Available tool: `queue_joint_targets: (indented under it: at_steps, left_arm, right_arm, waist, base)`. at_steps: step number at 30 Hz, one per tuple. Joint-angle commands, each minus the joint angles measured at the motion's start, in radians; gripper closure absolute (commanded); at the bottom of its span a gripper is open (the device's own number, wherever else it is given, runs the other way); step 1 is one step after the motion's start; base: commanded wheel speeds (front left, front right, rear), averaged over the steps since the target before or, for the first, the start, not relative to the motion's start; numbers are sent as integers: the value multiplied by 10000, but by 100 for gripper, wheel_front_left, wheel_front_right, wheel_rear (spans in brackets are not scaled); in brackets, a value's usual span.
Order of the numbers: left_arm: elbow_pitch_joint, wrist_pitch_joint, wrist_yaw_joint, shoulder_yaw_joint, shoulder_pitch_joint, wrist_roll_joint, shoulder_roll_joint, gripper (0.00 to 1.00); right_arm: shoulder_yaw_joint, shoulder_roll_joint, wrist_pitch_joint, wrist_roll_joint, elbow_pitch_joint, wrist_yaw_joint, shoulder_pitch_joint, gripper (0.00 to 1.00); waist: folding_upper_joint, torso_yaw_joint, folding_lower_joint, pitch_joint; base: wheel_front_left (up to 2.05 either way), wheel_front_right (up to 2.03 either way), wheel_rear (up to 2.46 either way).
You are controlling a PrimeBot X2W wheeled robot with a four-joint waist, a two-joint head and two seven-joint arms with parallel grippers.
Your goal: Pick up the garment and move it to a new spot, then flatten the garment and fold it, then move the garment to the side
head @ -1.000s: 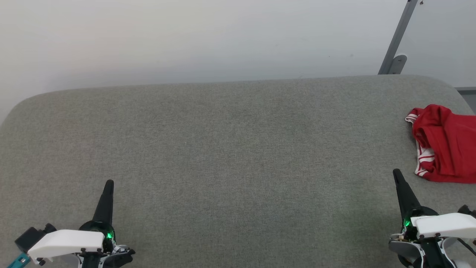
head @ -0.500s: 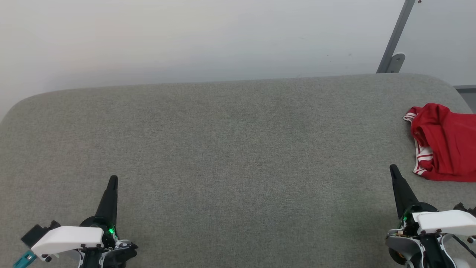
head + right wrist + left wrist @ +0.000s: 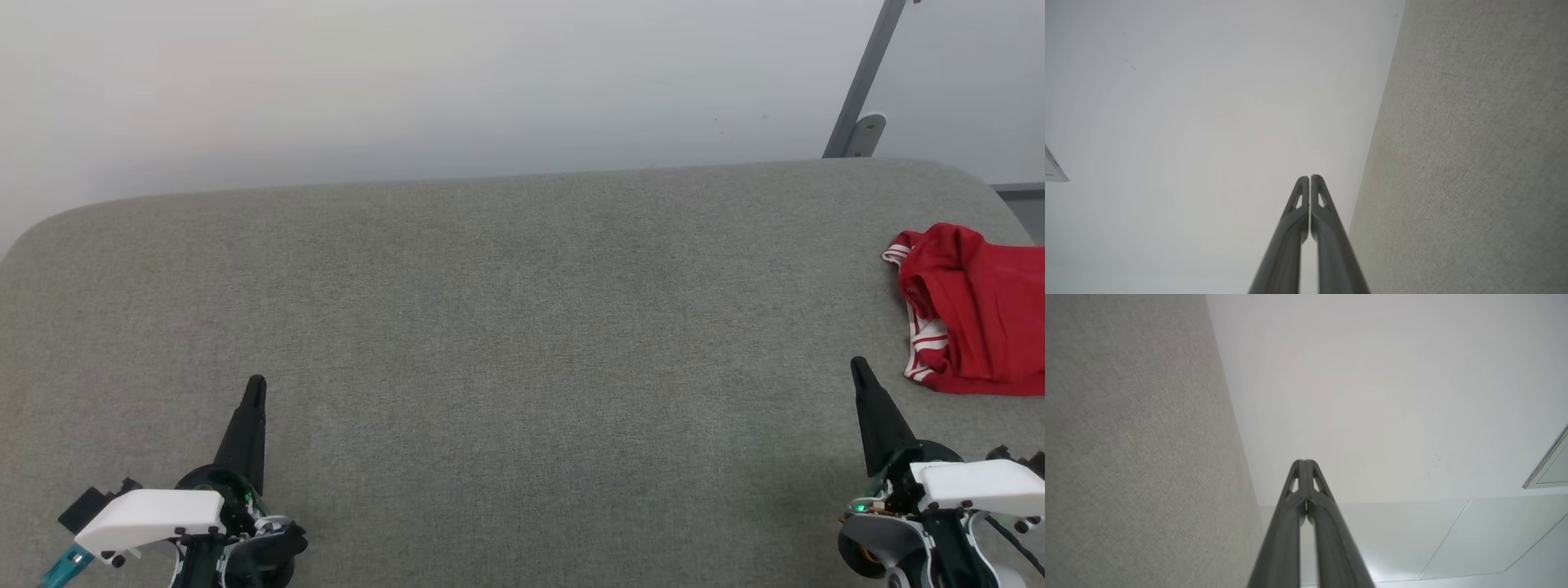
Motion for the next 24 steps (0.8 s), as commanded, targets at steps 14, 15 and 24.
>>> queue_joint_targets:
  at_steps: [14,15,24]
  left_arm:
    - [16,60,-56,36,-157,-125,-37,100]
    - [16,61,-56,36,-157,-124,-37,100]
    - [15,63,-56,39,-158,-122,-36,100]
  right_arm:
    - [-20,52,71,174,35,-3,-123,100]
    - [-18,52,71,174,35,-3,-123,100]
    - [-18,52,70,175,35,-3,-123,100]
  waist:
    - [-1,-8,0,4]
    - [-1,-8,0,4]
    - [-1,-8,0,4]
  base:
    - [0,0,0]
    - [0,0,0]
    - [0,0,0]
